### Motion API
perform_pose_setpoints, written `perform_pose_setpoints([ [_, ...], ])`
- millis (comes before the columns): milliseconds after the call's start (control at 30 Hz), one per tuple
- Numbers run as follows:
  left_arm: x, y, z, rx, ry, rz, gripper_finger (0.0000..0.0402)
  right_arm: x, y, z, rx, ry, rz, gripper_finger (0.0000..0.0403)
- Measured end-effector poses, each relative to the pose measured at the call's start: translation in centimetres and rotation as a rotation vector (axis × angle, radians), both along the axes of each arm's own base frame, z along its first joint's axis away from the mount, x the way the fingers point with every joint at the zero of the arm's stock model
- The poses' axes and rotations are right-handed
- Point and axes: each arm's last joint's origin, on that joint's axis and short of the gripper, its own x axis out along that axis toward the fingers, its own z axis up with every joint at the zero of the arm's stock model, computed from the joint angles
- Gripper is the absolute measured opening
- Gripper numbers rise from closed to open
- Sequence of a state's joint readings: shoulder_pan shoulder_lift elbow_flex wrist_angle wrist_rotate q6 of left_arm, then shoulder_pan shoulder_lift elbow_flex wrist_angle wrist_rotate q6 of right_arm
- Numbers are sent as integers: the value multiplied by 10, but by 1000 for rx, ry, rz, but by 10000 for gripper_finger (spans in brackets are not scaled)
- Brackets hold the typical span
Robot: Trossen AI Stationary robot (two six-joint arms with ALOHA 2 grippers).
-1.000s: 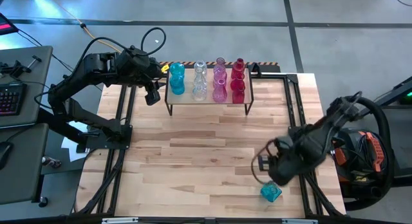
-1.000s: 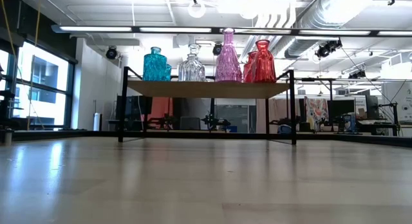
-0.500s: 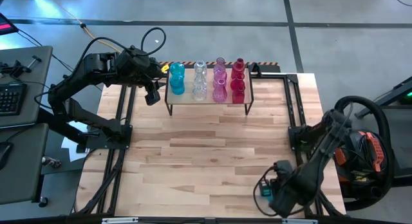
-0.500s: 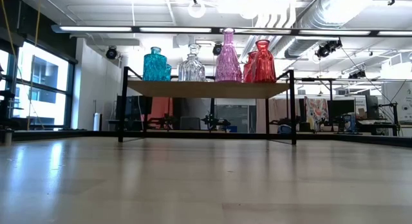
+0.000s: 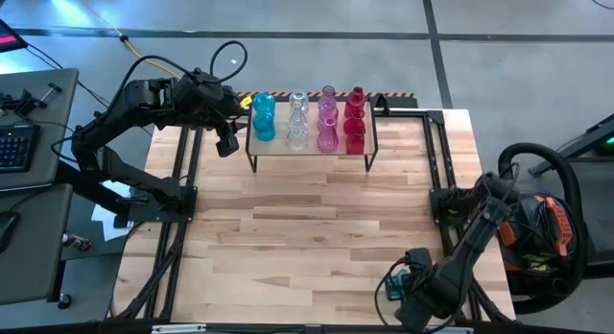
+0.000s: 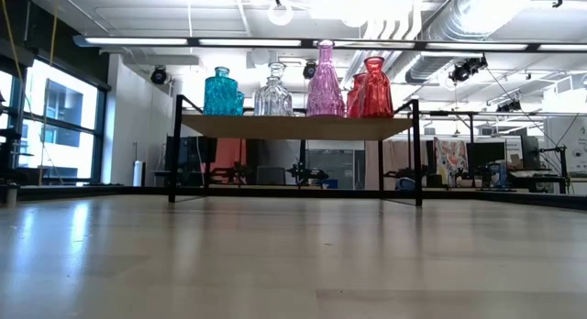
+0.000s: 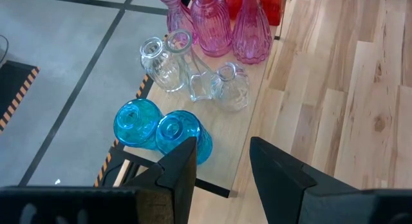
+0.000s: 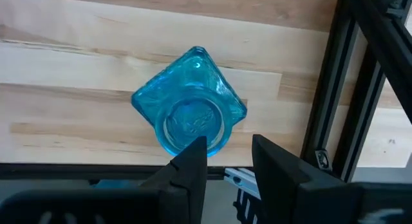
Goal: Sort vases onto shelf
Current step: Put the blue vase on the shelf aligned with the other blue vase
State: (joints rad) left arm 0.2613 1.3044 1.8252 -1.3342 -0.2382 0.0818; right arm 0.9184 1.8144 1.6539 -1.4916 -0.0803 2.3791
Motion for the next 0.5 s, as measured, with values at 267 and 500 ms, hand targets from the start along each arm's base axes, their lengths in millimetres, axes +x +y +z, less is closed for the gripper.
perform_pose_setpoints([
  [267,0,0,0,0,0,0,136,7,6,-16,-37,34,-3,103],
  [500,0,0,0,0,0,0,136,16,6,-29,-53,95,-14,102],
])
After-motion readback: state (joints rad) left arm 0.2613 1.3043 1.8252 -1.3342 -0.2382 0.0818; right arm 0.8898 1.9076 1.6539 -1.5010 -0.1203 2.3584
